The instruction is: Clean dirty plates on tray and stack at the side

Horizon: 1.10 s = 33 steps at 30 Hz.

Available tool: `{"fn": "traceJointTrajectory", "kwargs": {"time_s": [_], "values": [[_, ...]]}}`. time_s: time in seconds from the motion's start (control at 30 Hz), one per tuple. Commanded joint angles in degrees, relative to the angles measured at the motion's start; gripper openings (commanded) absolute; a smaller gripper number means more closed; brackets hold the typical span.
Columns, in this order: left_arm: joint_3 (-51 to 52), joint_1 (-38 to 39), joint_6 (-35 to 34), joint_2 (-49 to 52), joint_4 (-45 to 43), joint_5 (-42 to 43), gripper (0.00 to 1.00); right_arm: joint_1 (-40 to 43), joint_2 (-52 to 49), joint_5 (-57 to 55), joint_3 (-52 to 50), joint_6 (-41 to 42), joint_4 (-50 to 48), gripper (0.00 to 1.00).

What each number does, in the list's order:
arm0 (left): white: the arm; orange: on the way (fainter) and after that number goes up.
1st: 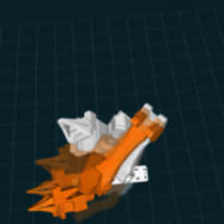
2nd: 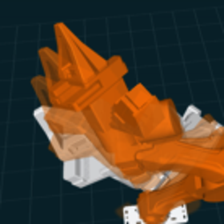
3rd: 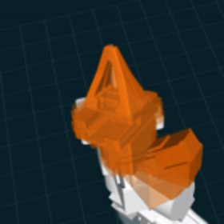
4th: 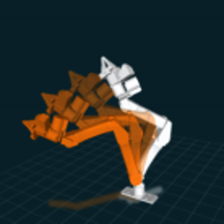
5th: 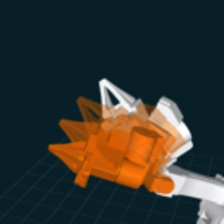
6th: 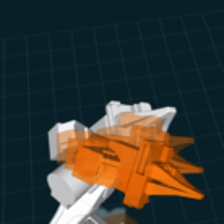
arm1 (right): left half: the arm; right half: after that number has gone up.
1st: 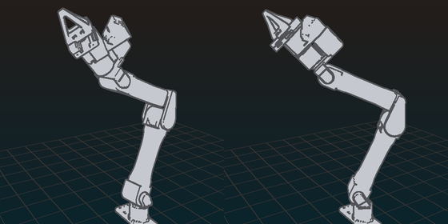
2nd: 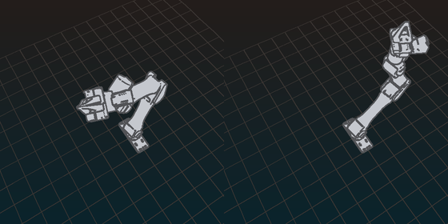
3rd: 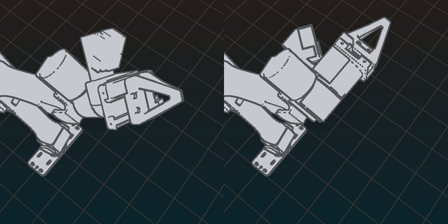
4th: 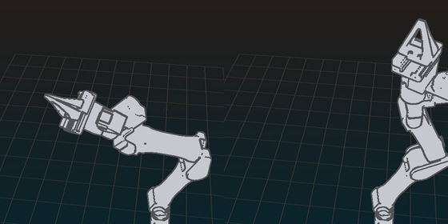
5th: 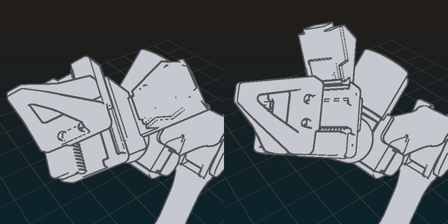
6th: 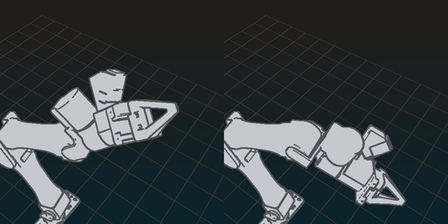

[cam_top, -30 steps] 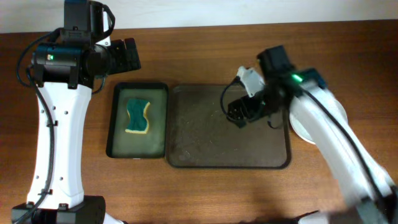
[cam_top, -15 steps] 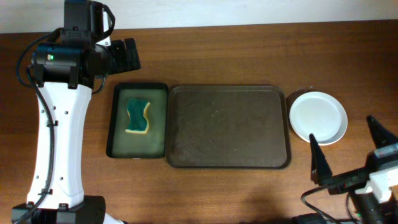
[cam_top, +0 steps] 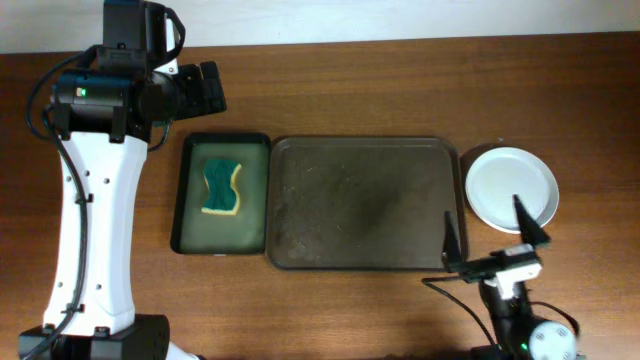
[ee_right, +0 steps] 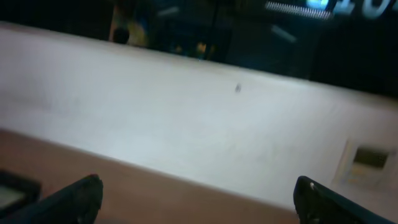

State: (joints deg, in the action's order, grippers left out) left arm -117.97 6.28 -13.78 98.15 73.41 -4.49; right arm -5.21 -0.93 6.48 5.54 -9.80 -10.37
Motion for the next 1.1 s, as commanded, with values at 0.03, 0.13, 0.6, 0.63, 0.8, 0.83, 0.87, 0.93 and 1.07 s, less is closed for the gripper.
{"fn": "traceJointTrajectory", "kwargs": {"time_s": [0.03,0.13,0.6,0.63,0.8,0.83,0.87,0.93,1.07], "values": [[0.1,-0.1,-0.5,0.3,-0.1,0.1,0.99,0.4,0.7,0.4,-5.2,1.7,3.0,0.98],[0.1,-0.1,-0.5,0.3,-0.1,0.0,0.99,0.4,0.7,0.6,-5.2,1.7,7.8,0.98],[0.1,-0.1,-0.5,0.3,-0.1,0.0,0.99,0.4,0.3,1.9,-5.2,1.7,14.1,0.98],[0.1,-0.1,-0.5,0.3,-0.1,0.1,0.99,0.4,0.3,1.9,-5.2,1.7,14.1,0.98],[0.1,-0.1,-0.5,0.3,-0.1,0.0,1.00,0.4,0.3,1.9,-5.2,1.7,14.1,0.98],[0.1,-0.1,-0.5,0.3,-0.1,0.0,0.99,0.4,0.3,1.9,-5.2,1.7,14.1,0.98],[0.1,-0.1,-0.5,0.3,-0.1,0.1,0.99,0.4,0.3,1.9,-5.2,1.7,14.1,0.98],[0.1,-0.1,-0.5,0.3,-0.1,0.0,0.99,0.4,0.3,1.9,-5.2,1.7,14.1,0.98],[0.1,-0.1,-0.5,0.3,-0.1,0.1,0.99,0.4,0.3,1.9,-5.2,1.7,14.1,0.98]]}}
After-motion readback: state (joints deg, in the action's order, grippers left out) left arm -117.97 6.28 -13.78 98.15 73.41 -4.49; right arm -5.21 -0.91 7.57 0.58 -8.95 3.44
